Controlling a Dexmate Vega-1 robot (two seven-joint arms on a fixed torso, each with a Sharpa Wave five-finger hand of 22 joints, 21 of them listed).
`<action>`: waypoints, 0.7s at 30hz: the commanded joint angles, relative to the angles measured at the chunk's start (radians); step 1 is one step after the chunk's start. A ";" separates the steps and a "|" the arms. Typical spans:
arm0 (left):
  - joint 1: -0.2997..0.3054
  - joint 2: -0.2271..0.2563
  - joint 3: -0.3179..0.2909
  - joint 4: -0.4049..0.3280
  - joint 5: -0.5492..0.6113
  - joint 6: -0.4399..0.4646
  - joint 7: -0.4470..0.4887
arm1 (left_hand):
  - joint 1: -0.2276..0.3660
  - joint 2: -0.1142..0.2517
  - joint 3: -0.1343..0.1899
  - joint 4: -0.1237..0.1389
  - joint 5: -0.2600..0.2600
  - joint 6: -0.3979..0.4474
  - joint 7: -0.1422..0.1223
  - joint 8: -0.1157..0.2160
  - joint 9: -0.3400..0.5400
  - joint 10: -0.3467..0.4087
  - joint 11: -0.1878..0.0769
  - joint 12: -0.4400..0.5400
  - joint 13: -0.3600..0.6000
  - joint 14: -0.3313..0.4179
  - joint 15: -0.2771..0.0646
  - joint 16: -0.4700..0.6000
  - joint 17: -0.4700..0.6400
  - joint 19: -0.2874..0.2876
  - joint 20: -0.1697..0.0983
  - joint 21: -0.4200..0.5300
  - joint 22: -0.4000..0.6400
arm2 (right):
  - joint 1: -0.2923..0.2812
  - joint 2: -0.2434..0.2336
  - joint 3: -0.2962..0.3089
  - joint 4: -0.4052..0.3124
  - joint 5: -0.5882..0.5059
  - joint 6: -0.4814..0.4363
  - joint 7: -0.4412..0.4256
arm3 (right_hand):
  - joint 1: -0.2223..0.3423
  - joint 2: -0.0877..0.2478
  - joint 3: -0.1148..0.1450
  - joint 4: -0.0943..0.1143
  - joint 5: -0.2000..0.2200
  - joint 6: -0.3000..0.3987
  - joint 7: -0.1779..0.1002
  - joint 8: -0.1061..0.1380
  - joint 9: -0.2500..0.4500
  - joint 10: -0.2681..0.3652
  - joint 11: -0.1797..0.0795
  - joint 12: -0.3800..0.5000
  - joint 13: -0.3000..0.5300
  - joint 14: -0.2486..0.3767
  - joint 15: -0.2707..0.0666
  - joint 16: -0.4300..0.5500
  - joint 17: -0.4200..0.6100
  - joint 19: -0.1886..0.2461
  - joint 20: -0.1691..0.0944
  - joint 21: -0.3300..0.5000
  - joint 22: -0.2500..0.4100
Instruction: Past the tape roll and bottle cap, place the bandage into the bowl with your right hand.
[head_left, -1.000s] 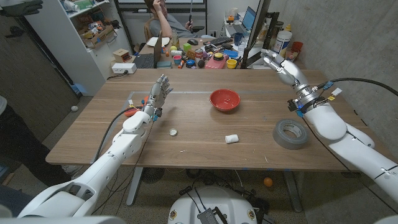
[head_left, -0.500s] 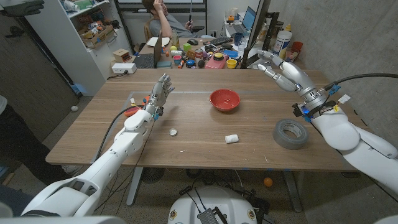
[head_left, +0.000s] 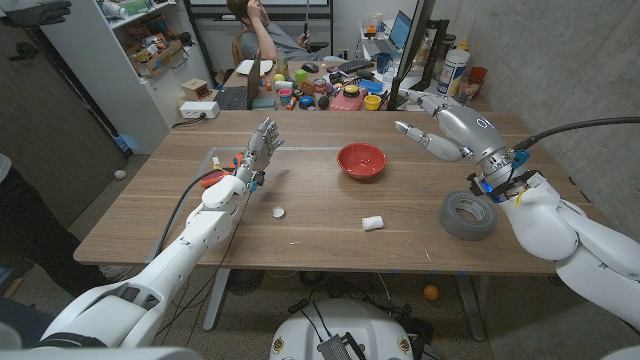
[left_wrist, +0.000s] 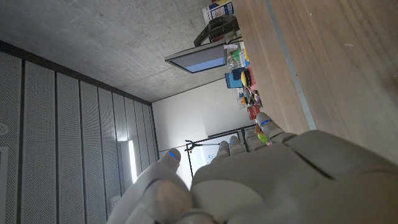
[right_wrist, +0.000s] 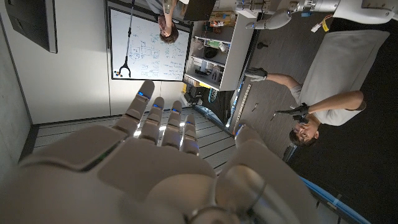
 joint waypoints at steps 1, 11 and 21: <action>0.000 0.000 -0.008 0.007 -0.003 -0.006 -0.019 | -0.001 0.109 -0.001 -0.001 0.009 -0.033 0.000 0.004 0.005 -0.020 0.000 0.004 0.001 -0.012 -0.036 0.006 0.003 -0.002 -0.052 -0.004 0.005 | -0.008 0.023 -0.075 -0.152 -0.176 -0.113 0.071 | 0.003 -0.012 -0.004 -0.003 -0.001 0.006 -0.009 -0.001 0.003 0.001 -0.007 -0.007 0.003 0.004 -0.011 0.000 0.001 0.014 0.001 -0.002 0.003; 0.005 0.004 -0.011 0.004 0.000 -0.005 -0.016 | -0.001 0.109 -0.001 -0.001 0.009 -0.033 0.001 0.004 0.005 -0.021 0.001 0.004 0.001 -0.012 -0.035 0.005 0.003 -0.002 -0.051 -0.005 0.005 | 0.021 0.018 -0.117 -0.144 -0.192 -0.137 0.122 | 0.003 -0.014 -0.009 -0.006 0.000 0.000 -0.013 -0.003 0.004 -0.002 -0.014 -0.009 0.003 0.004 -0.016 0.000 0.002 0.019 0.003 -0.007 0.003; 0.014 0.009 -0.010 -0.013 0.003 0.001 -0.008 | -0.001 0.110 -0.001 -0.001 0.010 -0.033 0.000 0.004 0.005 -0.021 0.002 0.004 0.001 -0.011 -0.035 0.005 0.003 -0.001 -0.050 -0.006 0.005 | 0.016 0.021 -0.162 -0.168 -0.259 -0.222 0.193 | -0.018 -0.039 -0.035 -0.007 0.000 -0.030 -0.018 -0.007 0.004 -0.022 -0.019 -0.017 0.004 0.012 -0.006 0.002 0.004 0.067 0.073 -0.012 0.003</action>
